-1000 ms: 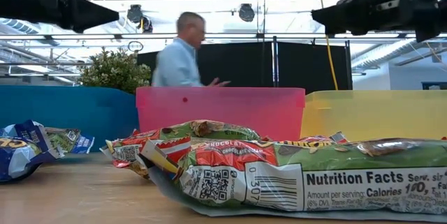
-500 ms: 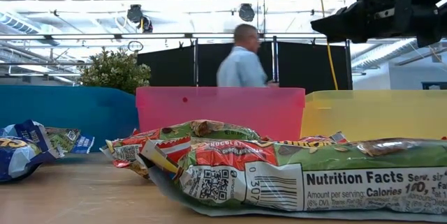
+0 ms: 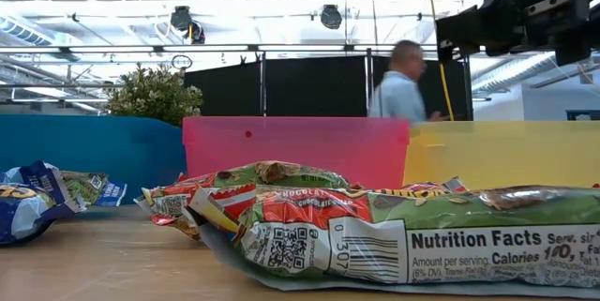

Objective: Pick and place Granola Bars by type
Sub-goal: Put the blue granola bar into the pink bin

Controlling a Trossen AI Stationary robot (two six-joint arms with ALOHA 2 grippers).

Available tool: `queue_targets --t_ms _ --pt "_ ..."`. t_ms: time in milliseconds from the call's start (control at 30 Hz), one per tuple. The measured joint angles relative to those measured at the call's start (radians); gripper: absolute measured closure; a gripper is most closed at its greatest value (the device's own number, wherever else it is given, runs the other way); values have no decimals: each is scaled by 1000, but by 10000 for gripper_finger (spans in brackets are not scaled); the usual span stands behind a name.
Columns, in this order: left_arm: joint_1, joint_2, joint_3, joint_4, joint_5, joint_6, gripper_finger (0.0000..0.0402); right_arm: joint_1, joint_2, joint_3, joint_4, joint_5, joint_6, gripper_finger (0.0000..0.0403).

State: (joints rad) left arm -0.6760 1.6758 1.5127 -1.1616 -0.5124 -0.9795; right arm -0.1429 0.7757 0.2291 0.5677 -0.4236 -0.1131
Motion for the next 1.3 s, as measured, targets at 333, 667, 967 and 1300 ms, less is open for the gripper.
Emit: queue_targets --t_ms 333,667,967,1300 --pt "-61 197 -2 42 159 -151 334 0 1 0 -49 0 39 403" --pt "-75 278 -2 170 372 -76 220 0 1 -34 -37 0 8 403" --pt "-97 314 -2 185 385 -92 159 0 1 -37 -20 1 9 403" --pt "-111 409 -2 176 414 -105 153 1 1 -37 -26 2 22 403"
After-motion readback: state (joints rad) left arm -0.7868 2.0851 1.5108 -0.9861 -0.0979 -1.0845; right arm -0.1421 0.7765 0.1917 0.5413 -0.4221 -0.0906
